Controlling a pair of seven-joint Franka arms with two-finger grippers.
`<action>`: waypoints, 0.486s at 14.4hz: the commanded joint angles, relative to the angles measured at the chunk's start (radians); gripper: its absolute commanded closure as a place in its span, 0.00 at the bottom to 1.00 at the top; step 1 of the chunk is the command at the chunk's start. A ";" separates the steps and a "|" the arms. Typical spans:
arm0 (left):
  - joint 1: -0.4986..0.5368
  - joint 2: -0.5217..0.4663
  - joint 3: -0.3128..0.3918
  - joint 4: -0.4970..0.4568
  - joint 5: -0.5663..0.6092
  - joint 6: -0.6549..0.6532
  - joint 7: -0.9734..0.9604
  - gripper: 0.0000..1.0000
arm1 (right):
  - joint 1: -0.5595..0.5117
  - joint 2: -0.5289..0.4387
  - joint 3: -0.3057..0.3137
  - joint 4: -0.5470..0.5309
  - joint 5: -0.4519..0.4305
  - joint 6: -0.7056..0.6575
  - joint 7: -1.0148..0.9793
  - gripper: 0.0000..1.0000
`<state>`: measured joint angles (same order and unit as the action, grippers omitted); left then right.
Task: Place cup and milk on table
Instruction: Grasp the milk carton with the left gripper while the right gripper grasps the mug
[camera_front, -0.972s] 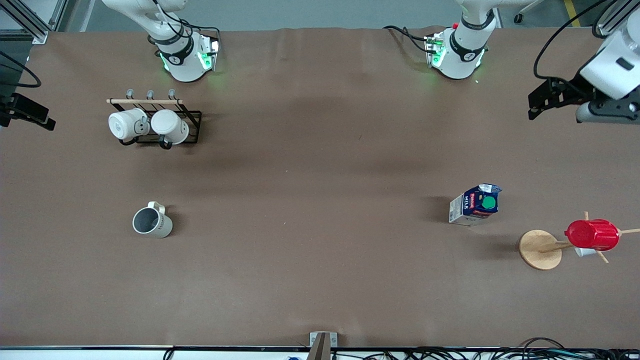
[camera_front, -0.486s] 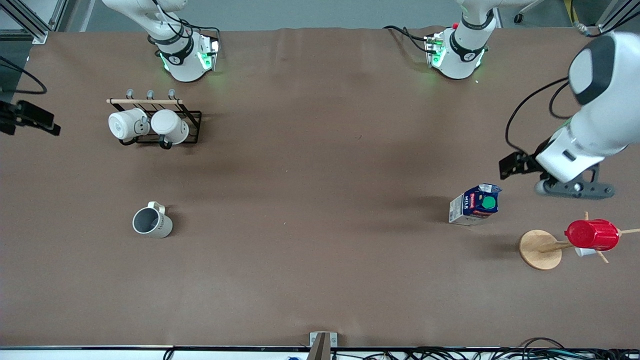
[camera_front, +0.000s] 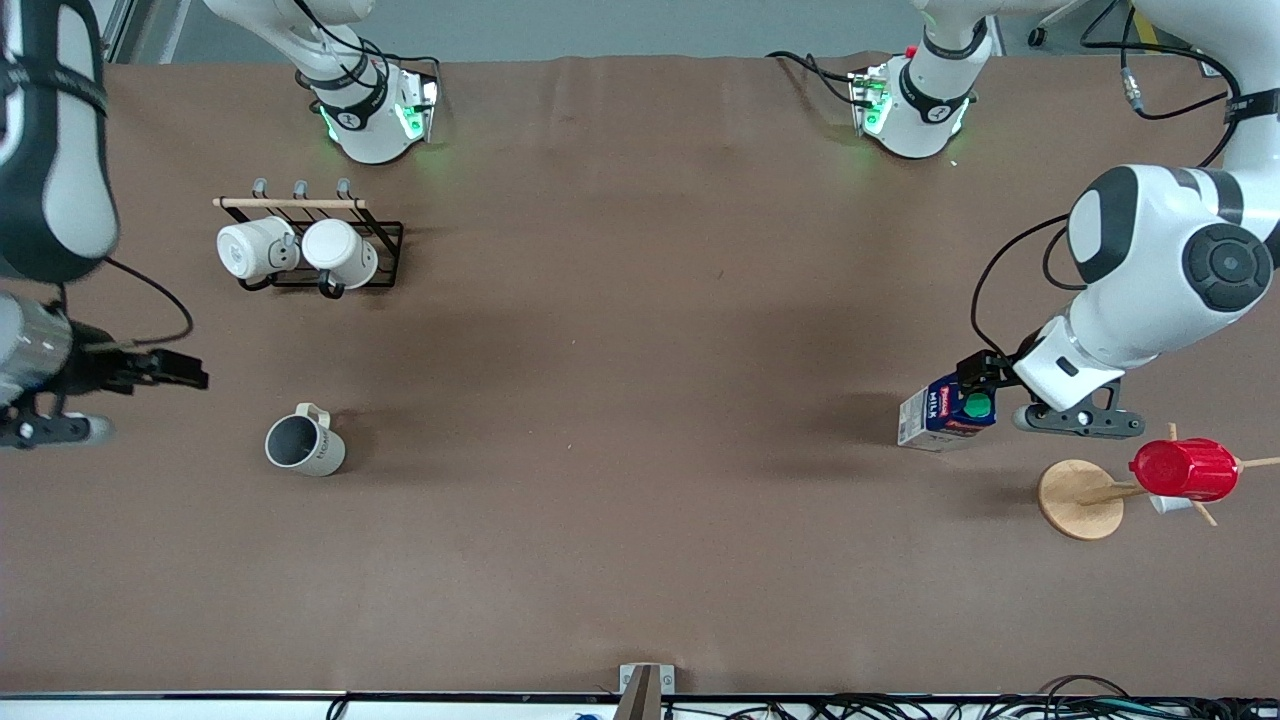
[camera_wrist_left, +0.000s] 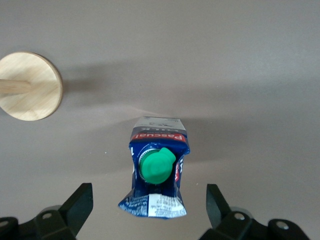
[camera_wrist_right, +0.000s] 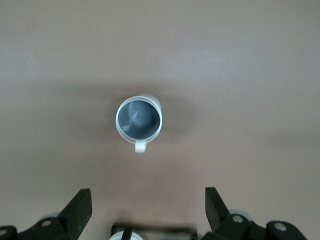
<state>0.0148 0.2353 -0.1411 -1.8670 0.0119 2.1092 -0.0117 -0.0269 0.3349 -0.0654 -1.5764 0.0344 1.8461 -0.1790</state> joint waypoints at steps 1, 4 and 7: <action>-0.007 0.007 -0.002 -0.037 0.003 0.055 -0.005 0.04 | -0.002 -0.008 0.004 -0.155 0.015 0.207 -0.045 0.00; -0.006 0.032 -0.003 -0.038 0.003 0.077 -0.004 0.11 | 0.005 0.033 0.006 -0.241 0.015 0.355 -0.051 0.00; -0.007 0.050 -0.003 -0.041 0.003 0.089 -0.004 0.18 | 0.027 0.048 0.006 -0.365 0.012 0.543 -0.054 0.00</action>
<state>0.0109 0.2813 -0.1438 -1.8990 0.0119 2.1758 -0.0117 -0.0147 0.3989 -0.0591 -1.8526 0.0351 2.2986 -0.2193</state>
